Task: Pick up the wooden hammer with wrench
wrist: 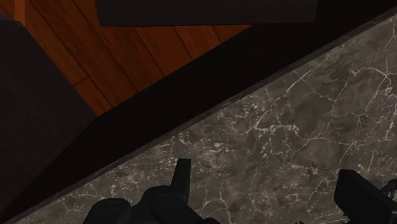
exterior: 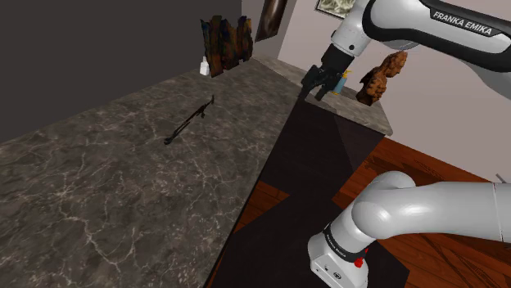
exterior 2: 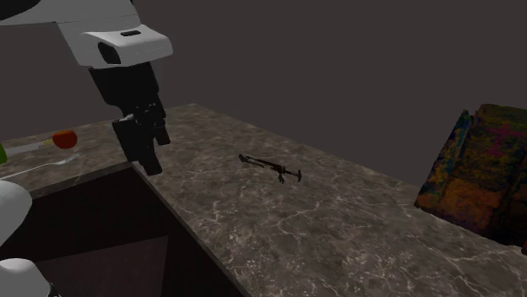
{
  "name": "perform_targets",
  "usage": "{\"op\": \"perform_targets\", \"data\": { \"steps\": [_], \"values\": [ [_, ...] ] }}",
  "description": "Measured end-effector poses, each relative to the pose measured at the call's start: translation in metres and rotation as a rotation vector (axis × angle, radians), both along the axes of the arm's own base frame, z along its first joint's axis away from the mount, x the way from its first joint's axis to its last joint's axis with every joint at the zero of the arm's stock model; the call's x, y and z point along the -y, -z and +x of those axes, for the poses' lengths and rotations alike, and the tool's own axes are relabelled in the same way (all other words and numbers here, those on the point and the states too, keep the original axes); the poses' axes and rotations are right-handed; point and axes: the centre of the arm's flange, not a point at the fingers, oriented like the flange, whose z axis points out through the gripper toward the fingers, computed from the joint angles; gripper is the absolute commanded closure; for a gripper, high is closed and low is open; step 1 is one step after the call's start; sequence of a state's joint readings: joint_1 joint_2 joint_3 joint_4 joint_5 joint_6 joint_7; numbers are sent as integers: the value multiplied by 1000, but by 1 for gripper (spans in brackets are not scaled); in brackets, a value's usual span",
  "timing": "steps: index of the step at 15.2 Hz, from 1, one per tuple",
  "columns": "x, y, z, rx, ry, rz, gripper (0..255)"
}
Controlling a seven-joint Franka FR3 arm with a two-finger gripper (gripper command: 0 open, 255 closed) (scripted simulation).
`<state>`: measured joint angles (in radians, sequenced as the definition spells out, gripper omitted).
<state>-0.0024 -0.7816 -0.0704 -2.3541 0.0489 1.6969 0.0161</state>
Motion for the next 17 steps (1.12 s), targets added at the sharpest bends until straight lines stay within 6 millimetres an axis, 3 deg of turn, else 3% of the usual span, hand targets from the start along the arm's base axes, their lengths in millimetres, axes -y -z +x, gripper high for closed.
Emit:
{"op": "perform_targets", "data": {
  "steps": [2, 6, 17],
  "values": [
    [-7, 2, 2, 0, 13, -2, 0],
    [-50, 19, 17, -2, 125, -13, 0],
    [-168, 70, 100, -4, 481, -44, 0]
  ]
}}
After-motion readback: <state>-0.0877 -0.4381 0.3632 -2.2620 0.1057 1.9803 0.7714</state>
